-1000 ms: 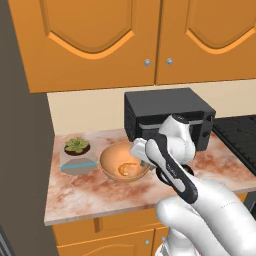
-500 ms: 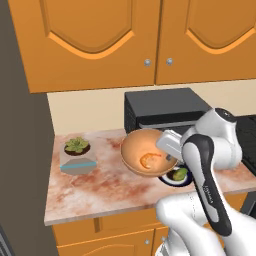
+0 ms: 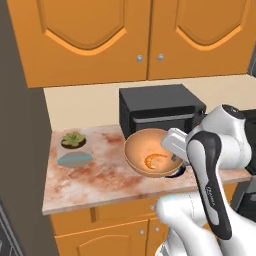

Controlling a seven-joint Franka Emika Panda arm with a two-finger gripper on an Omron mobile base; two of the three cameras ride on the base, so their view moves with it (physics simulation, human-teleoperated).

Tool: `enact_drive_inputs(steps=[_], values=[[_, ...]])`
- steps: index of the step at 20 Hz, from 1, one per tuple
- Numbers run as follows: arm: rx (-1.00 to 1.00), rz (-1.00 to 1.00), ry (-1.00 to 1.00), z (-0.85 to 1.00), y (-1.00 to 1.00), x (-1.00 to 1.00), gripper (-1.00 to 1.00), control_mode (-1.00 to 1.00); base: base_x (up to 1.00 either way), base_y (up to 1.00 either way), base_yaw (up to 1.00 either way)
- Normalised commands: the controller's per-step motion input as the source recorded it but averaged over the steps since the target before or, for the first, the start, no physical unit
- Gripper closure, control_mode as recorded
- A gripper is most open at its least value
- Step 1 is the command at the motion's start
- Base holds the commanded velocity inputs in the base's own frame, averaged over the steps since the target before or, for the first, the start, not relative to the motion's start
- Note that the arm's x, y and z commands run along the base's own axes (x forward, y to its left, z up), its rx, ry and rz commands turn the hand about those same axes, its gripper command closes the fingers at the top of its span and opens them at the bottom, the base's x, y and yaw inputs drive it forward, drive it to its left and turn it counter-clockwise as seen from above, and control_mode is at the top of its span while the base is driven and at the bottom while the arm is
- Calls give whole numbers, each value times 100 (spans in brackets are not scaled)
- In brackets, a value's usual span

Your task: Remove the mango from the bowl and place it on the small plate. Then place the bowl with only the shrimp in the microwave, close the door, and press the start button to microwave the shrimp.

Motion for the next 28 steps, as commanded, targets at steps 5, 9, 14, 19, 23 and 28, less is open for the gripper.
enact_drive_inputs(steps=[5, 9, 14, 19, 23, 28], values=[[0, 0, 0, 0, 0, 0, 100, 100, -100, -64, -23], [0, 0, 0, 0, 0, 0, 100, 100, -73, -100, -23], [0, 0, 0, 0, 0, 0, 100, 100, -25, -100, -15], [0, 0, 0, 0, 0, 0, 100, 100, 3, -100, -16], [0, 0, 0, 0, 0, 0, 100, 100, 24, -100, -7], [0, 0, 0, 0, 0, 0, 100, 100, 79, -71, 1]])
